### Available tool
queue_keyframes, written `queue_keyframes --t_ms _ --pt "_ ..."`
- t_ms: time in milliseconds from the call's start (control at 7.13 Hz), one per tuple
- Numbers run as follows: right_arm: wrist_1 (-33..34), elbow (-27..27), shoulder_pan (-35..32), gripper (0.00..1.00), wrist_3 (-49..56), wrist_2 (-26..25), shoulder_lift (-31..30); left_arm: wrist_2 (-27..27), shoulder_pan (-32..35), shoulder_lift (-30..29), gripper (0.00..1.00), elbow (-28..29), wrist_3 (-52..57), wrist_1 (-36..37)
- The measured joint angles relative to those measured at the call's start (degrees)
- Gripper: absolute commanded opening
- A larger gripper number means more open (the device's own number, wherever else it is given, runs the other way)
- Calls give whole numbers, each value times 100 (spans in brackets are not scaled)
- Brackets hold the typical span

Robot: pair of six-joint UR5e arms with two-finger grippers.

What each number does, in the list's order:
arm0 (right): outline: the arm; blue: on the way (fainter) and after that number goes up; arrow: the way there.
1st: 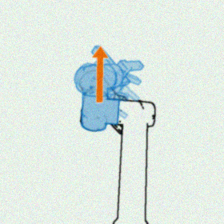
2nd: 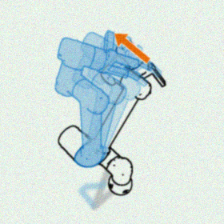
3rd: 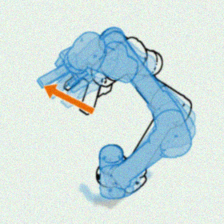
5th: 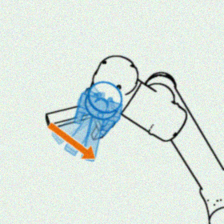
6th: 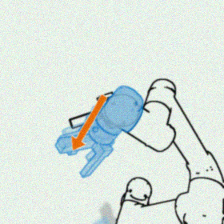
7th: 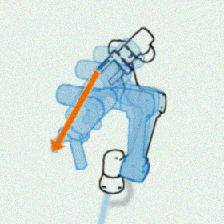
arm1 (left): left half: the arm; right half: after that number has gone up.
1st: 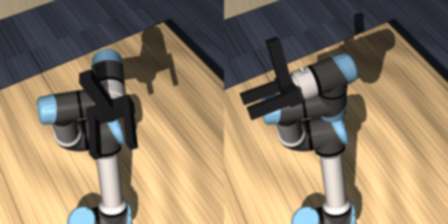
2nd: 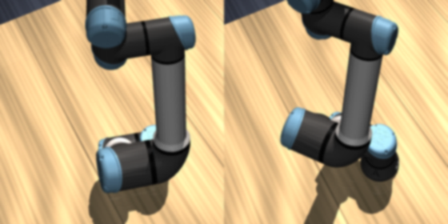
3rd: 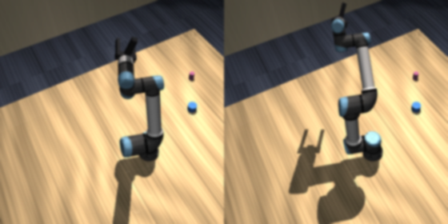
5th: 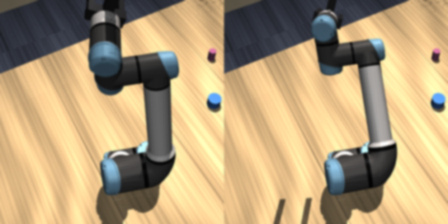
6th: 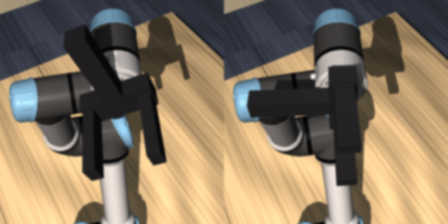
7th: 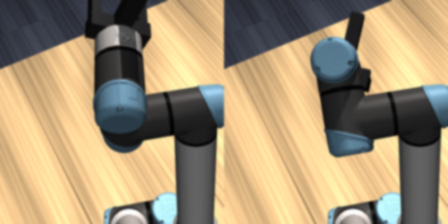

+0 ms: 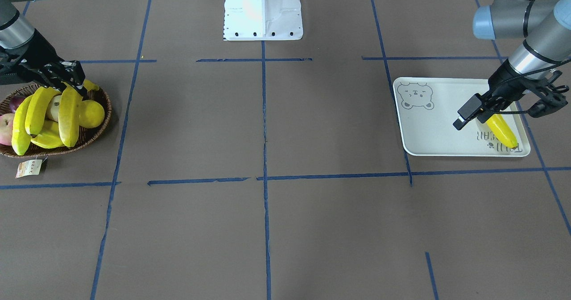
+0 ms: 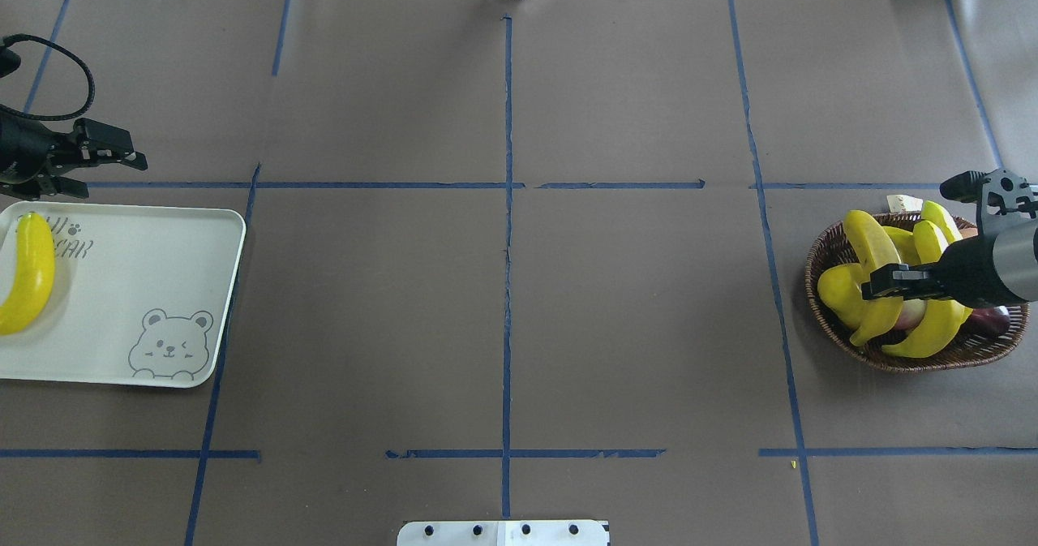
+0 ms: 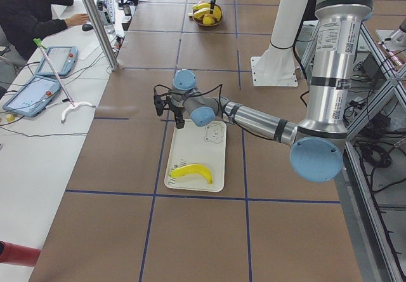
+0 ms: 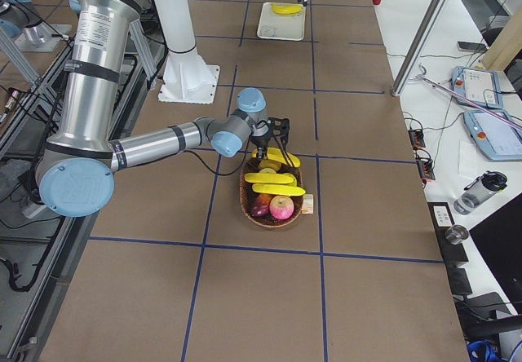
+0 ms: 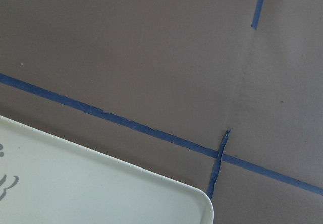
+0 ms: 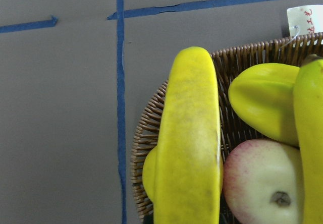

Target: Transfer all bananas from basket to plate

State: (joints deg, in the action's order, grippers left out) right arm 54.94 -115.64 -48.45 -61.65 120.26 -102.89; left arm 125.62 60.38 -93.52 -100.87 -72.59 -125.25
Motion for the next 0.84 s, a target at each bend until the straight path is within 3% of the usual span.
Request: queue_keyframes --t_ms 420,701,841 --pt "35 -291 -735 0 -39 1114 463 44 -51 -55 100 -36 -25 -8" --pt "28 -213 -526 0 -737 1116 1401 41 -324 -432 100 -100 -566 -29" --pt "2 -185 -235 0 -1299 840 1831 42 -486 -658 100 -135 -966 -111"
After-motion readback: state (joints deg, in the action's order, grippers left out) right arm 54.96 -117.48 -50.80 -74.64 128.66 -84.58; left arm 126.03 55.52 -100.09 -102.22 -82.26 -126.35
